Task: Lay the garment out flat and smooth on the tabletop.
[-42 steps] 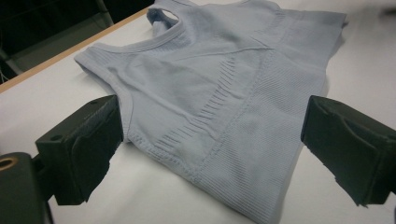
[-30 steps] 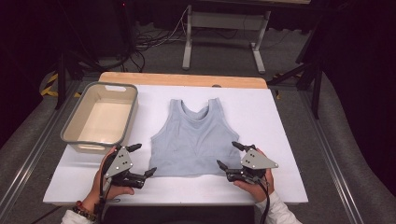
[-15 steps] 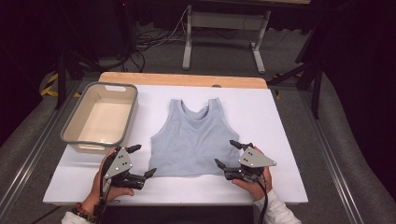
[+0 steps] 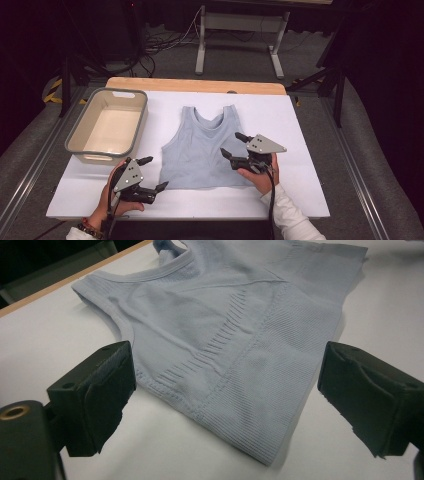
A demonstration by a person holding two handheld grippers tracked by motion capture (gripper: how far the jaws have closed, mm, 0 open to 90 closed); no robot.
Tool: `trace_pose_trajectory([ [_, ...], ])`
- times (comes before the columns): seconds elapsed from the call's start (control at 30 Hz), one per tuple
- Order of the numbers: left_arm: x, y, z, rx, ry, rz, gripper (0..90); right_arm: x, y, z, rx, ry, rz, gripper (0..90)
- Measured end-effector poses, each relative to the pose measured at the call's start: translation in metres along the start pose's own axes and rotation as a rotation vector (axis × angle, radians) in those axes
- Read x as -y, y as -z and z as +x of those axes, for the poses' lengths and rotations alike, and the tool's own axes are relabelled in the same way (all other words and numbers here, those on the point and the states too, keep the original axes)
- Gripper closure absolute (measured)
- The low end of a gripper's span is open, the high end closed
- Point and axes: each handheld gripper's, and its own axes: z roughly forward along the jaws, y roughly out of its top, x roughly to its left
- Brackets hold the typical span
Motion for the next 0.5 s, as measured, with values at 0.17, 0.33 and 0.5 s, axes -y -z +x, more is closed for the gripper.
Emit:
trace_pose_trajectory([
  [0.17,-0.002,-0.001,0.000,0.005,0.002,0.000,9.4,-0.018,-0.015,-0.007,-0.012,-0.017,-0.013,27.9],
  [0.33,-0.001,-0.005,0.001,0.009,0.003,0.010,9.6,-0.032,-0.031,-0.008,-0.036,-0.014,-0.017,32.4],
  [0.5,0.002,-0.005,0.005,0.009,0.013,0.030,11.5,-0.046,-0.054,-0.004,-0.102,0.032,0.048,34.2],
])
